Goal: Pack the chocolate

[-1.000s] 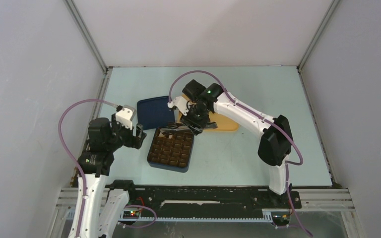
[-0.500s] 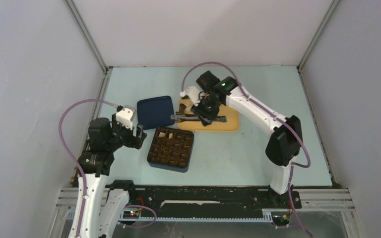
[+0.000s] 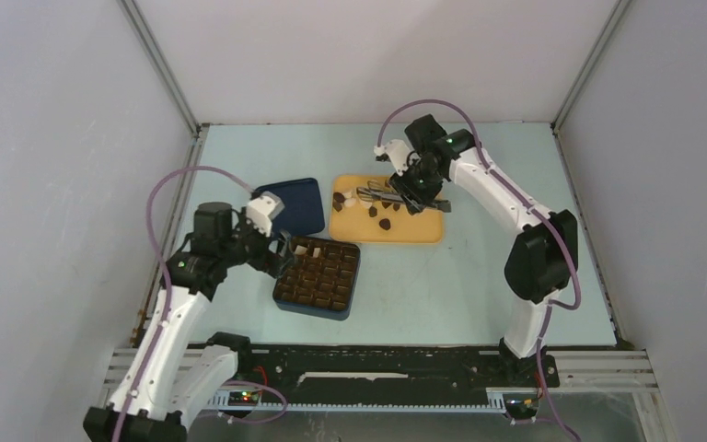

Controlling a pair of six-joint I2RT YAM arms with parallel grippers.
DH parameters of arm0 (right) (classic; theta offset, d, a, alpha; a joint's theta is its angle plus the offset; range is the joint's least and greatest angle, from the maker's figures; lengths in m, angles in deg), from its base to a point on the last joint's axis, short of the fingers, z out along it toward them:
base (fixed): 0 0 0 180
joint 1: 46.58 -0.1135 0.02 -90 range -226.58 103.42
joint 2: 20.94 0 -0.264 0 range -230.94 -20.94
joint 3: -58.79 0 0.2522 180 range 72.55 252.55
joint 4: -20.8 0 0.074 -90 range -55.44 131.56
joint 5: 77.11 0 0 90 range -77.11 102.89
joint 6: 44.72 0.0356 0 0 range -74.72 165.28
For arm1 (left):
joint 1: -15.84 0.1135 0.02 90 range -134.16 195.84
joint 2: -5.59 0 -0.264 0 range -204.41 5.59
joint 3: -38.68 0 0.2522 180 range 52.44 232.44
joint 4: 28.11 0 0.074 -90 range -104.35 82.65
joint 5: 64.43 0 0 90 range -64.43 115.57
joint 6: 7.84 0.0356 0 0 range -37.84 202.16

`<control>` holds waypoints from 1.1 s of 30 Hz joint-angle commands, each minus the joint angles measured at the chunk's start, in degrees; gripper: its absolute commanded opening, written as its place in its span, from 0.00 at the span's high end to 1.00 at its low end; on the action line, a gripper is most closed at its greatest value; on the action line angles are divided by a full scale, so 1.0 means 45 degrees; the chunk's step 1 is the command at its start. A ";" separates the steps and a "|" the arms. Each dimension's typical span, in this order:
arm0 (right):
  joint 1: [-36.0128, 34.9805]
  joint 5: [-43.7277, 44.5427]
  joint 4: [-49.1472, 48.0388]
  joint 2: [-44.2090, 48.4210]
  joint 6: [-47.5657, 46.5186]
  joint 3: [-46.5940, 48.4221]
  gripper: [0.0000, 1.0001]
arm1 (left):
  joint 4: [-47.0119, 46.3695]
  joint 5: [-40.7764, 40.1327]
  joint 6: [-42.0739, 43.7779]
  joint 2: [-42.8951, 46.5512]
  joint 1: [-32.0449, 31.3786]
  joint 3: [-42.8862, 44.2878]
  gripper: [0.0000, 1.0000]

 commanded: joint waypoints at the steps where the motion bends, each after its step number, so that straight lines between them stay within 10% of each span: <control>1: 0.0193 0.0366 -0.0191 -0.0793 -0.0114 0.0677 0.59 | 0.0417 0.0337 0.0594 -0.0698 -0.1849 0.1041 0.15; 8: 0.0424 0.0034 -0.0404 -0.1654 0.0147 0.0765 0.59 | 0.0619 0.0510 0.0780 -0.1113 -0.2339 0.1007 0.01; 33: 0.0065 0.0519 -0.0014 -0.3488 -0.0087 0.2066 0.58 | 0.0497 0.0406 0.0869 -0.0640 -0.2325 0.0585 0.00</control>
